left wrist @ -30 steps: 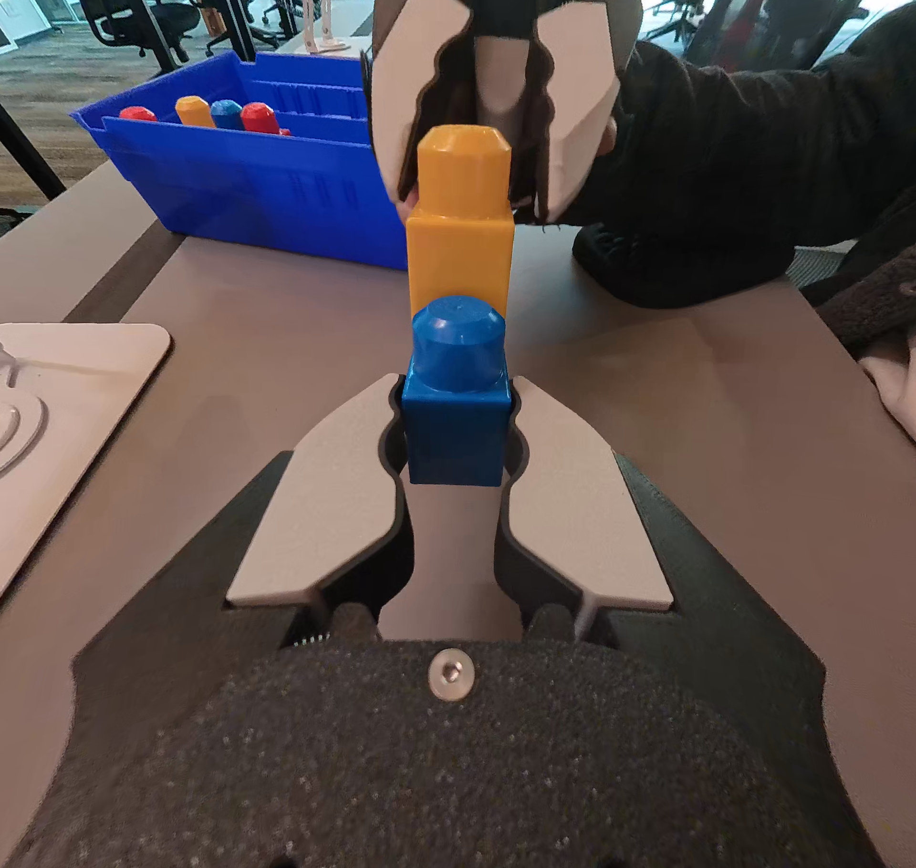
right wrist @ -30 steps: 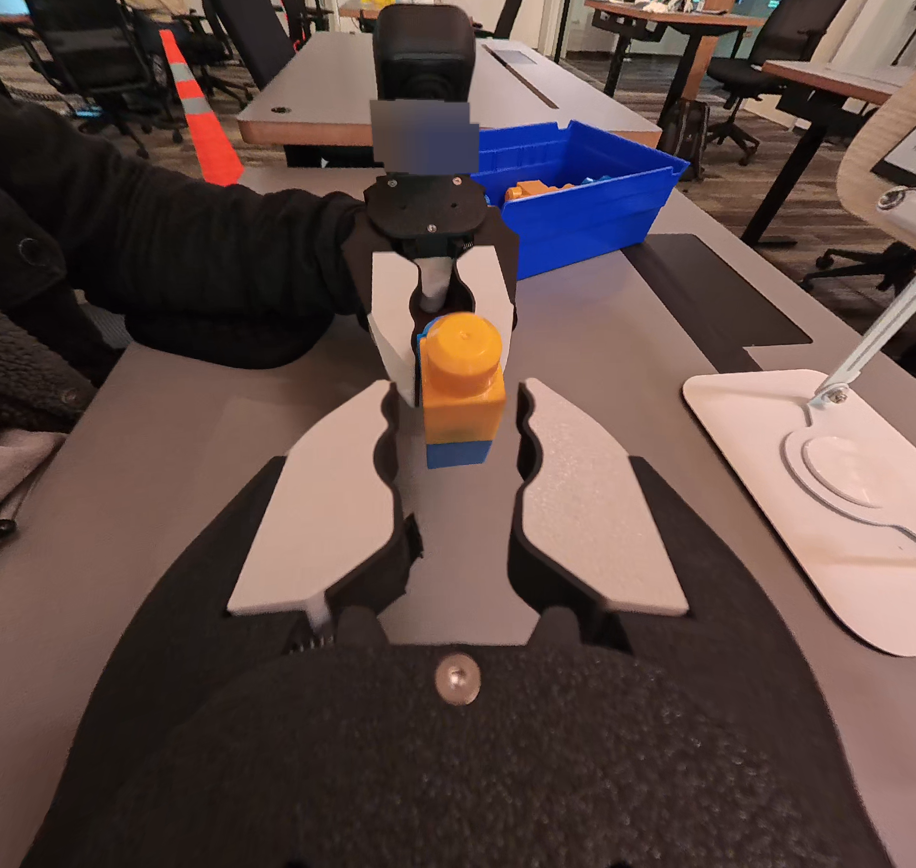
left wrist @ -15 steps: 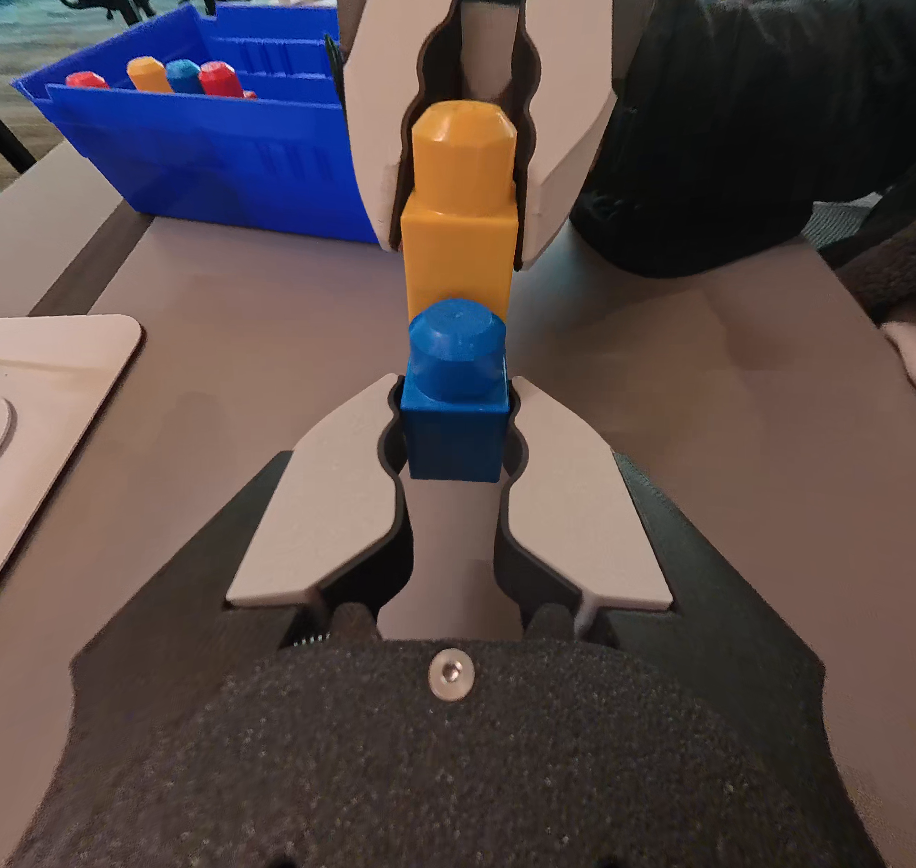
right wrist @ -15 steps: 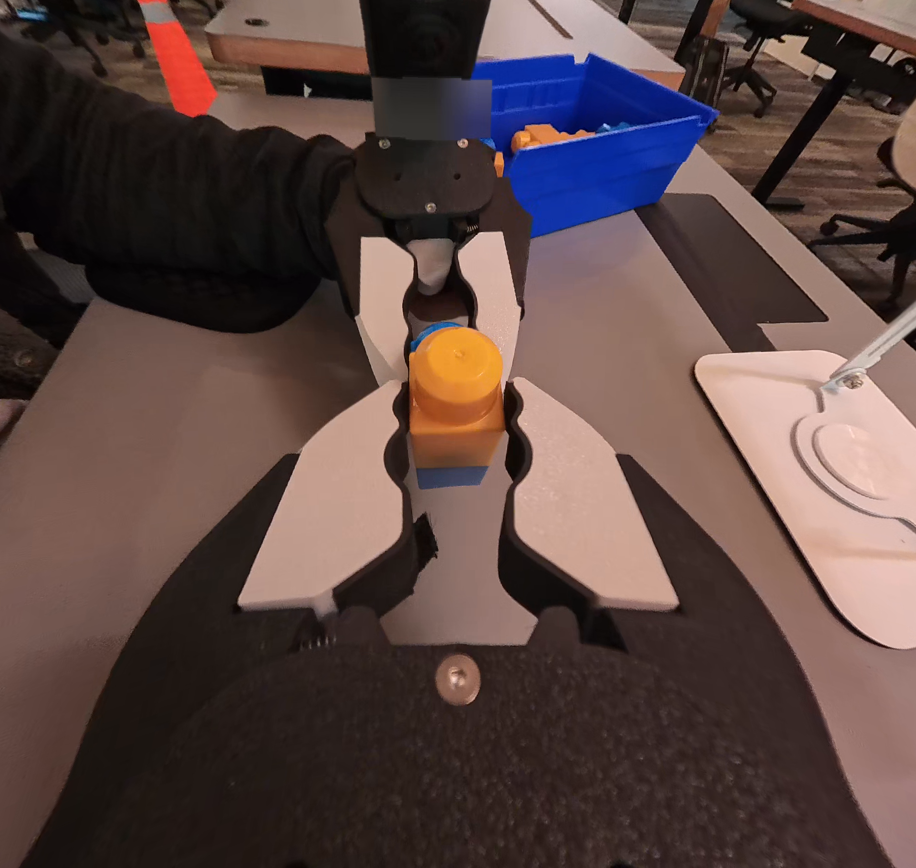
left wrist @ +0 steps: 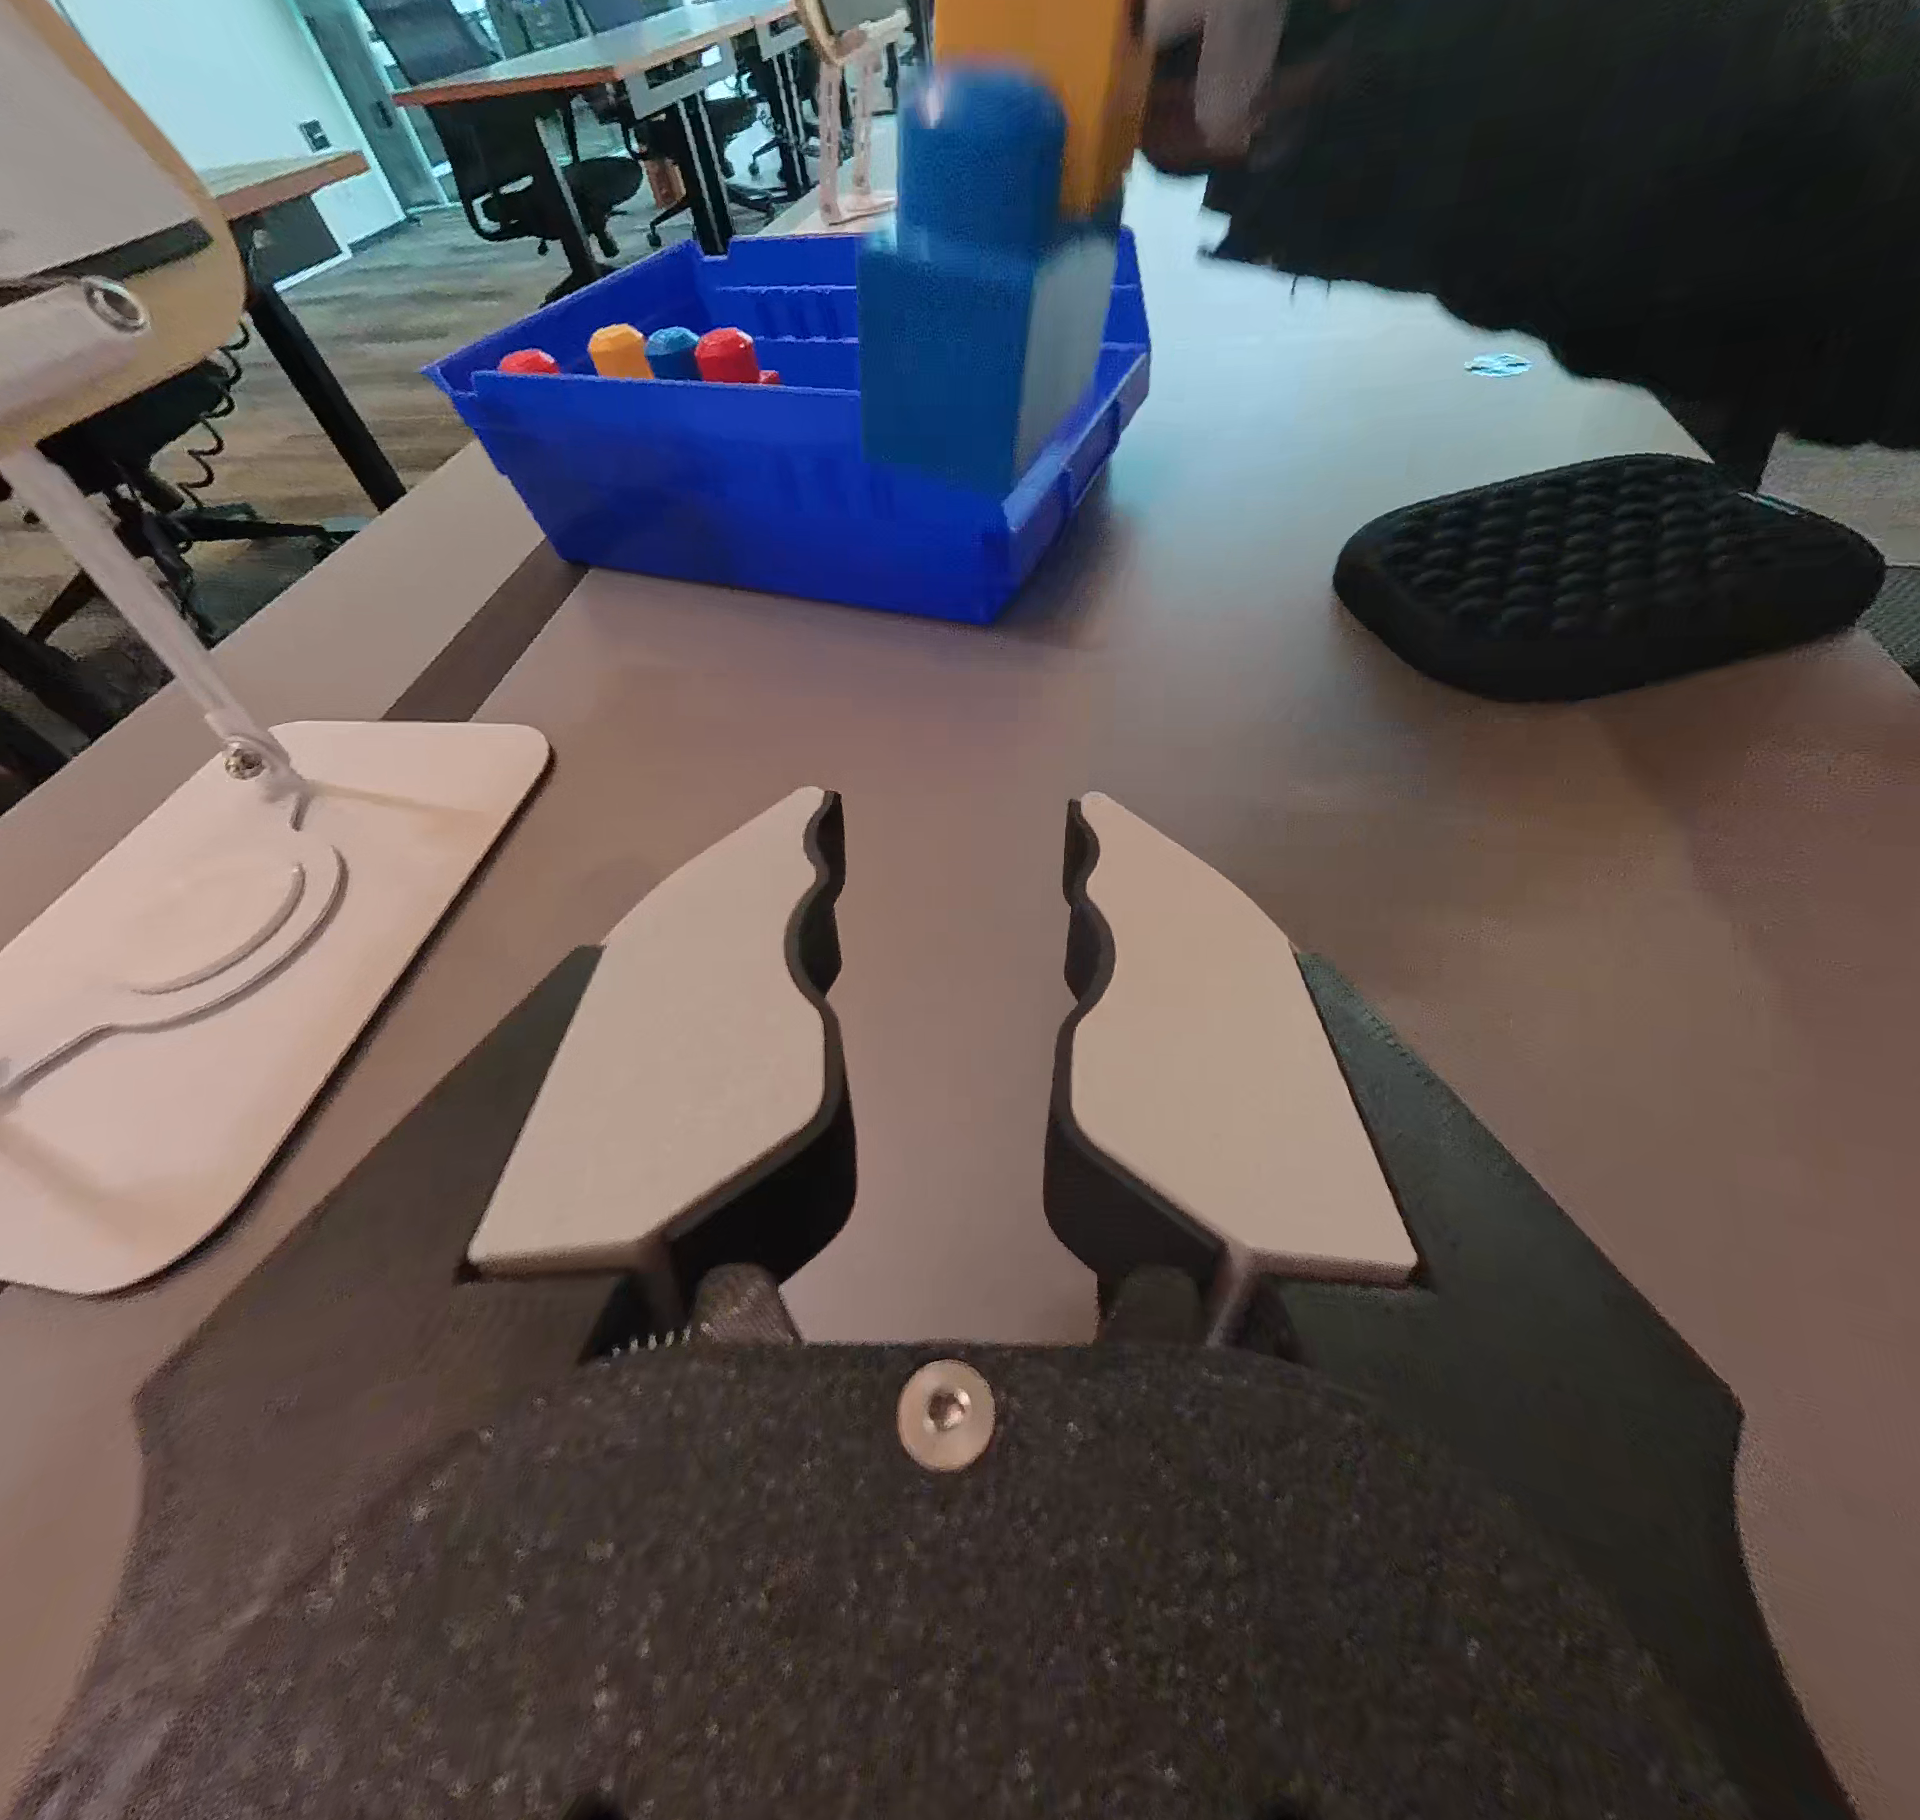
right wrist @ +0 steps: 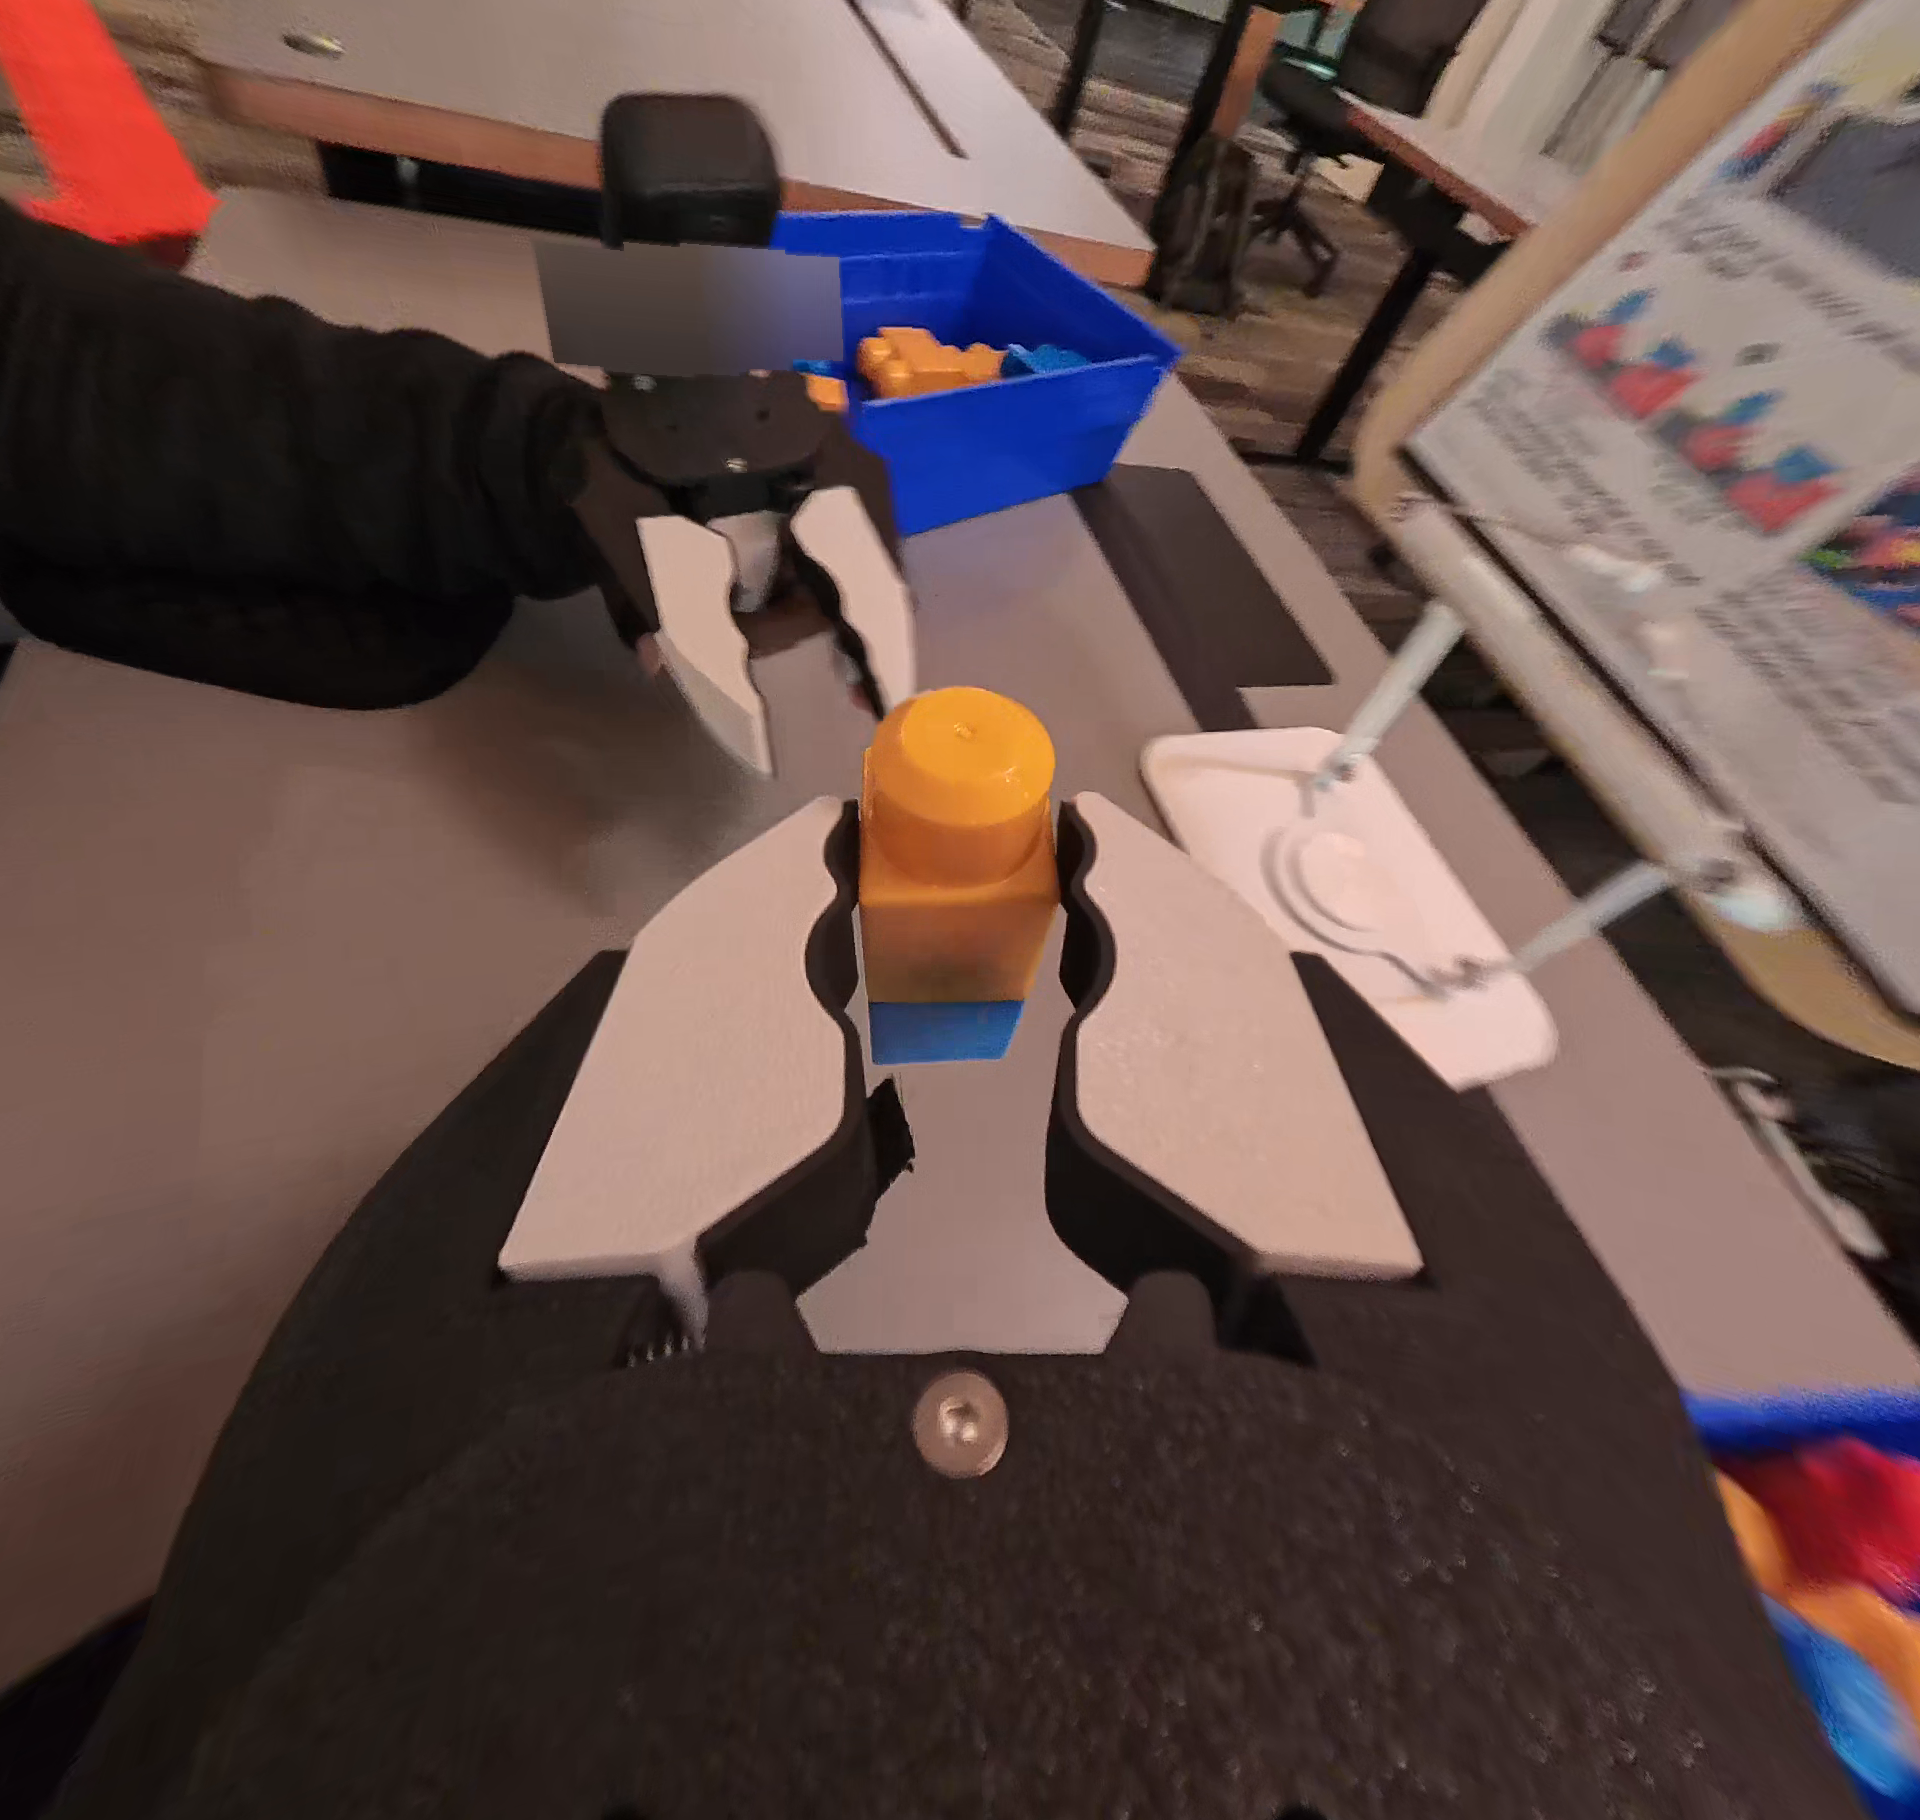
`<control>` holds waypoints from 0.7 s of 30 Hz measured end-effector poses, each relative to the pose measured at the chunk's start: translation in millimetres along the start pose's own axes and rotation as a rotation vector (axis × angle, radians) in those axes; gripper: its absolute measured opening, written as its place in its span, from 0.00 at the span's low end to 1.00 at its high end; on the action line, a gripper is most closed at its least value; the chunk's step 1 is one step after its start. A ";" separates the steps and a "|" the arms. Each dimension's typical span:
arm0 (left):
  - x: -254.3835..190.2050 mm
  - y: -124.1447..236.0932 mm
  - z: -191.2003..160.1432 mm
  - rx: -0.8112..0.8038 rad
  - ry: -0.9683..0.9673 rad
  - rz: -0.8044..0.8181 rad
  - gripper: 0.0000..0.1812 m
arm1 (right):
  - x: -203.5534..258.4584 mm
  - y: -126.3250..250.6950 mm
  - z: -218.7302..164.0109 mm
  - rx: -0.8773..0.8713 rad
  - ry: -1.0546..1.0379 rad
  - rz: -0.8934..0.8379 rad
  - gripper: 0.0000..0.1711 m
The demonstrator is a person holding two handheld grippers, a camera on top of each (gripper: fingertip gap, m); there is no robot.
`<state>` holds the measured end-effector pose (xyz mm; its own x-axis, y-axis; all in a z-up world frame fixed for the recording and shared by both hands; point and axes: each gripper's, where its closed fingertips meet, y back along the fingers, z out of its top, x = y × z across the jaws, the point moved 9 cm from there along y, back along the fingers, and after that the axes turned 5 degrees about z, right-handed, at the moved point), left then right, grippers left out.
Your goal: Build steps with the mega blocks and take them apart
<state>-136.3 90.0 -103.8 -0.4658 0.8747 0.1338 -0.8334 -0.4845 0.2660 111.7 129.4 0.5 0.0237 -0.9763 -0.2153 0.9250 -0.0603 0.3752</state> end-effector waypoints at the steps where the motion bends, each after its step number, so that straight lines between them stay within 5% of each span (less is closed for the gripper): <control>1: 1.4 -0.4 -1.4 0.005 0.008 0.011 0.21 | -8.7 15.4 4.0 0.025 0.010 -0.039 0.21; 10: 5.5 -2.5 -6.5 0.004 0.030 0.055 0.10 | -94.4 107.8 -13.7 0.214 -0.069 -0.241 0.21; 14: 12.1 2.4 -4.5 -0.021 0.056 0.114 0.00 | -112.8 110.5 -53.8 0.250 -0.135 -0.205 0.21; 21: 15.4 2.6 -7.7 -0.002 0.040 0.162 0.00 | -125.8 82.0 -102.8 0.272 -0.219 -0.175 0.21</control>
<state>-147.9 102.2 -108.4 -0.6055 0.7839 0.1371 -0.7470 -0.6193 0.2417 223.5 268.7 -34.3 -0.2340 -0.9659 -0.1109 0.7728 -0.2540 0.5815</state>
